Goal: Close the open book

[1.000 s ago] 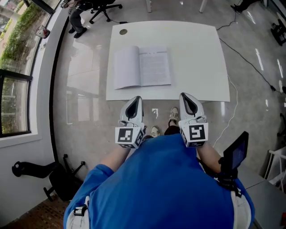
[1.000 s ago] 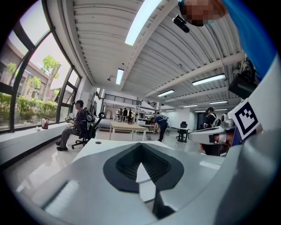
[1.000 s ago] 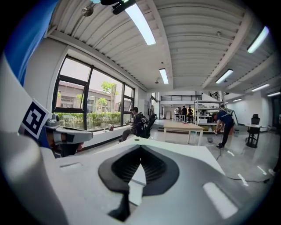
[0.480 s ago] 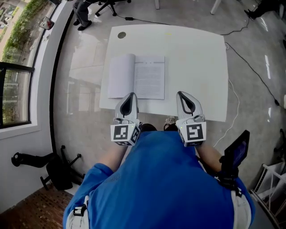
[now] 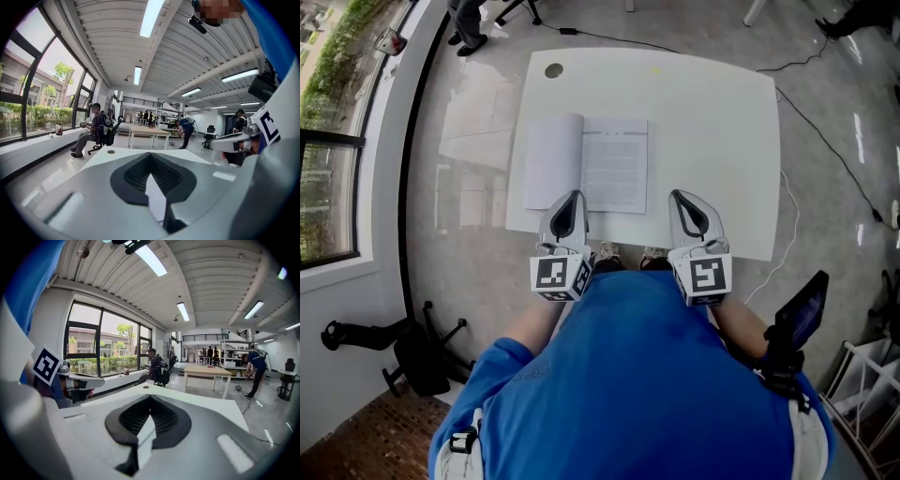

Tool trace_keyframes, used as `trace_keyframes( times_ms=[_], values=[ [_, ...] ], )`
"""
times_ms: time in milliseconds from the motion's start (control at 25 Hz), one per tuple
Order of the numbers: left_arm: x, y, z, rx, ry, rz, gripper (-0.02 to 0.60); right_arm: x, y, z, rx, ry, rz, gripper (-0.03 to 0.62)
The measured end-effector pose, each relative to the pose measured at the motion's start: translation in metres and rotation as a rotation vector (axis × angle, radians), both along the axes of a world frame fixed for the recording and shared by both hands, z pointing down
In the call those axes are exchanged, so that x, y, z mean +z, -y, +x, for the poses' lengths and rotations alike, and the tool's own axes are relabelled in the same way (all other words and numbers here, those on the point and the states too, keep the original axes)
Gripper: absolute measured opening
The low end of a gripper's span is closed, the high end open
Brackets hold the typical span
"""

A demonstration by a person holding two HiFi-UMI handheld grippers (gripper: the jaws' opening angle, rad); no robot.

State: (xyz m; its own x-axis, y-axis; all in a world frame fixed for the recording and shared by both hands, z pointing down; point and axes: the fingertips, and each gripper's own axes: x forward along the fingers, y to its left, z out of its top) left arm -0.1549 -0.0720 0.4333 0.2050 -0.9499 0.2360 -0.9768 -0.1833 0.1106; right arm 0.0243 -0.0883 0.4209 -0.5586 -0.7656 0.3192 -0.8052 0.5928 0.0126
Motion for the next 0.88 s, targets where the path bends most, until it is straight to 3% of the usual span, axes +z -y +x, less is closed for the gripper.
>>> trace_keyframes(
  times_ms=[240, 600, 880],
  values=[
    [0.020, -0.002, -0.020, -0.005, 0.006, -0.037, 0.006, 0.003, 0.005, -0.021, -0.015, -0.026, -0.006, 0.002],
    [0.102, -0.036, -0.066, -0.097, -0.015, -0.225, 0.006, 0.029, 0.002, -0.057, -0.081, -0.076, -0.056, 0.002],
    [0.148, -0.049, -0.095, -0.151, -0.044, -0.316, 0.006, 0.044, 0.002, -0.084, -0.133, -0.126, -0.095, 0.002]
  ],
)
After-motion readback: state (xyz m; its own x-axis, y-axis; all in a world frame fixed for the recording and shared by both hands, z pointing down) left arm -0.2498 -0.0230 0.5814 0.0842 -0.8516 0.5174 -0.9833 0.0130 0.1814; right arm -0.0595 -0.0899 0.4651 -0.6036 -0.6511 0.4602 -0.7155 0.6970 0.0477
